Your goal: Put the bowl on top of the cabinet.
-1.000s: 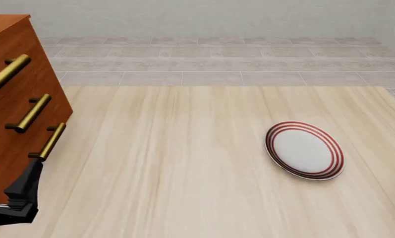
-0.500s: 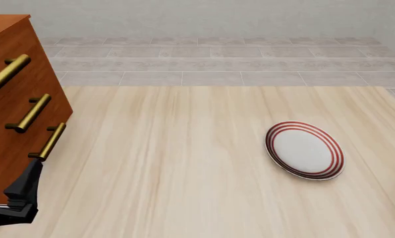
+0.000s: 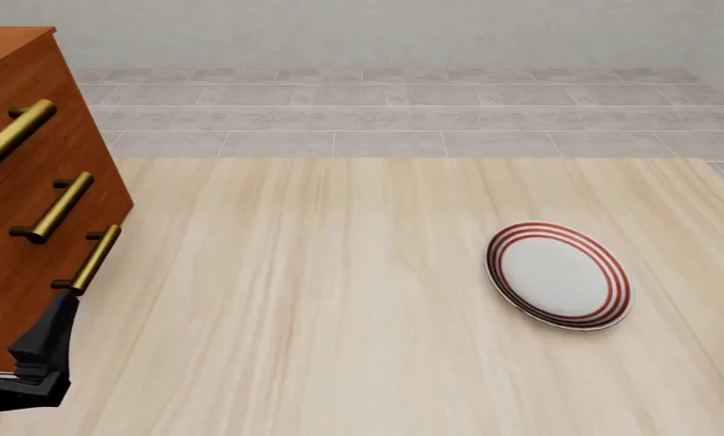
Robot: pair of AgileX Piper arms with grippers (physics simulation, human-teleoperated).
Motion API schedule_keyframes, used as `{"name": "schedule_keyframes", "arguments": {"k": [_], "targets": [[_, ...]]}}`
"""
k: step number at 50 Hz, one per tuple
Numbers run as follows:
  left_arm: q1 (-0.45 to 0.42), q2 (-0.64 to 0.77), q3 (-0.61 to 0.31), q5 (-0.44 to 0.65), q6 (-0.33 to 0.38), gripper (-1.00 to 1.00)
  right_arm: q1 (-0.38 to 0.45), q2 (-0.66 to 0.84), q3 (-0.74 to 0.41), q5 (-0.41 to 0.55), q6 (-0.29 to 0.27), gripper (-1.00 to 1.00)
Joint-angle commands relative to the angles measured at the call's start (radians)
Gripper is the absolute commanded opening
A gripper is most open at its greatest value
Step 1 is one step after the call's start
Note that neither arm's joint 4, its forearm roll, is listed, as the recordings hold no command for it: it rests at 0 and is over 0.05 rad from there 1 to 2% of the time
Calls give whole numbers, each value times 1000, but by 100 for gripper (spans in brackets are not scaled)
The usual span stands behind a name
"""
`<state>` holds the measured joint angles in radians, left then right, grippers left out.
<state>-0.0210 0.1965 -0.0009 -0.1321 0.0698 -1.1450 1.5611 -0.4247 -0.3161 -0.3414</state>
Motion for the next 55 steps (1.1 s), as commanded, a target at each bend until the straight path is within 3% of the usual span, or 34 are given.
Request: {"name": "schedule_keyframes", "arguments": {"k": [1, 13, 42, 55], "targets": [[1, -2, 0, 1, 0, 100, 22, 35, 18, -7, -3, -100], [1, -10, 0, 8, 1, 100, 51, -34, 24, 40, 19, -100], [-2, -13, 0, 9, 0, 100, 176, -445, -50, 380, 108, -100], [-1, -14, 0, 8, -2, 100, 204, -519, -89, 448, 115, -100]]}}
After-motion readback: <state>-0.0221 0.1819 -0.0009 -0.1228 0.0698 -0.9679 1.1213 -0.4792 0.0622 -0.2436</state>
